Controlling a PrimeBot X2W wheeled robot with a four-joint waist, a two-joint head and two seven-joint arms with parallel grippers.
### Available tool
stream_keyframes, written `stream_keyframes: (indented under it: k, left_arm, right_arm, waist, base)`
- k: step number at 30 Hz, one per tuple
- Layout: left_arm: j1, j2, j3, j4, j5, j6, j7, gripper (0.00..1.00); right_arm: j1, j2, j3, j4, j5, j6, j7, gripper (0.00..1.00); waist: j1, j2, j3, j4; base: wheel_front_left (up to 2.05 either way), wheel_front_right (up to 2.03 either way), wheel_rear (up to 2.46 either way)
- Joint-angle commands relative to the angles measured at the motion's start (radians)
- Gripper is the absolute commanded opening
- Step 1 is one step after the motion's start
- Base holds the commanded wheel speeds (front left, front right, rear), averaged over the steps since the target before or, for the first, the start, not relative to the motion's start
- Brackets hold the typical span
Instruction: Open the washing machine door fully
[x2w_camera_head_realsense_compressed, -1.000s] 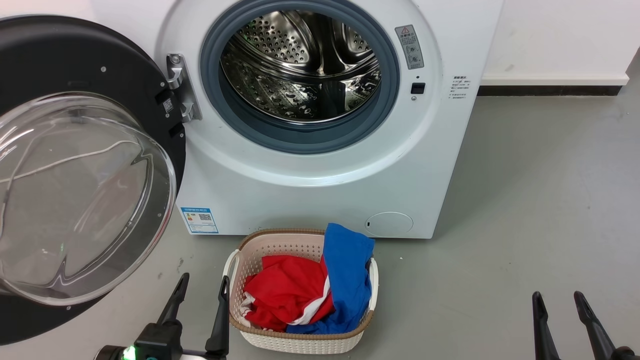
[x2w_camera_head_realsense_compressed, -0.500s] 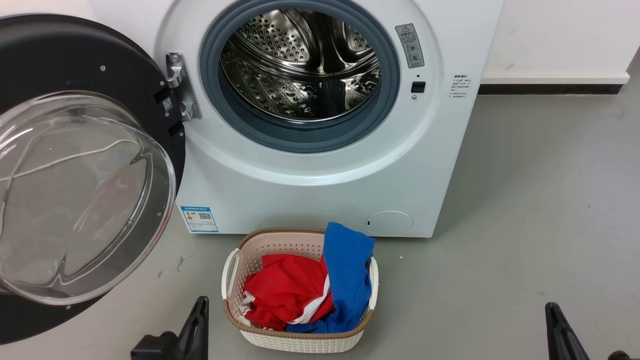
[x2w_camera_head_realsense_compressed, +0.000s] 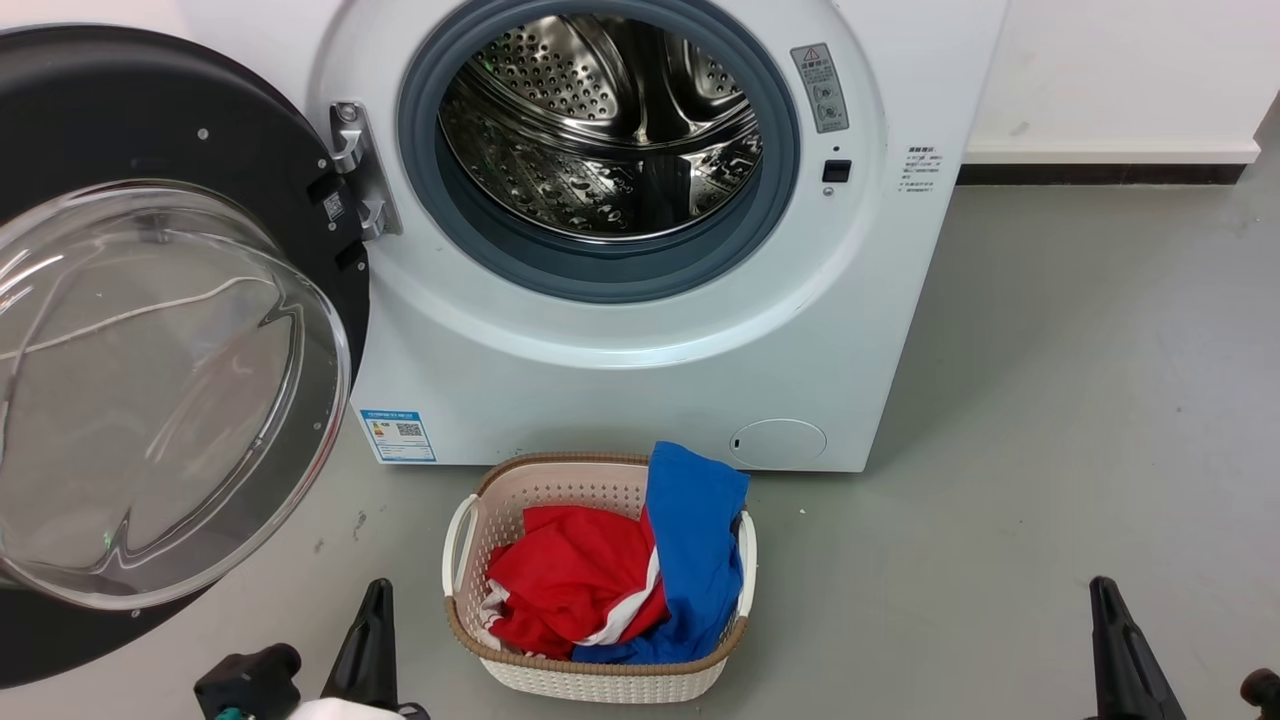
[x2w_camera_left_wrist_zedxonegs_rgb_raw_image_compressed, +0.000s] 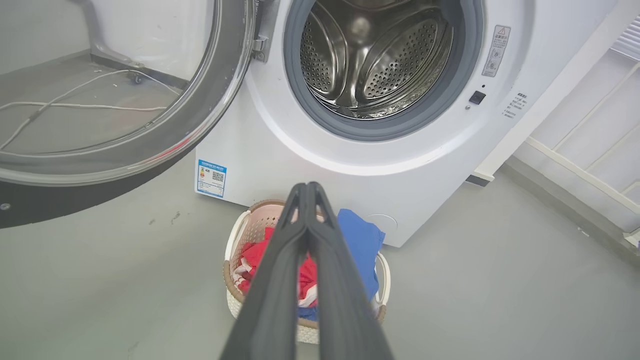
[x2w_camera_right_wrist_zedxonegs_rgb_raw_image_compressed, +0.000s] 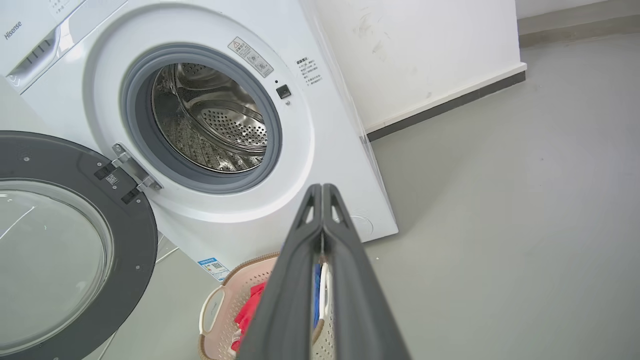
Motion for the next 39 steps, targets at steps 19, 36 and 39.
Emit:
stream_keyframes:
  k: [19,36,39]
  left_arm:
    - [-0.080,0.000,0.037,0.008,-0.363,-0.022,0.086,0.00]
    - [-0.115,-0.001,0.060,0.022,-0.588,-0.033,0.140,0.00]
    - [-0.120,-0.001,0.063,0.024,-0.624,-0.034,0.149,0.00]
  right_arm:
    - [-0.108,-0.021,0.010,0.049,0.356,0.000,0.073,0.00]
    - [-0.165,-0.024,0.011,0.087,0.572,0.000,0.124,0.00]
    - [-0.174,-0.024,0.011,0.093,0.605,0.000,0.133,0.00]
  waist:
    - [0.0000,-0.0001,0.007,-0.007]
    - [0.0000,-0.0001,0.013,-0.013]
    - [0.0000,-0.0001,0.014,-0.014]
  base:
    - [0.00,0.00,0.00]
    - [0.00,0.00,0.00]
    - [0.00,0.00,0.00]
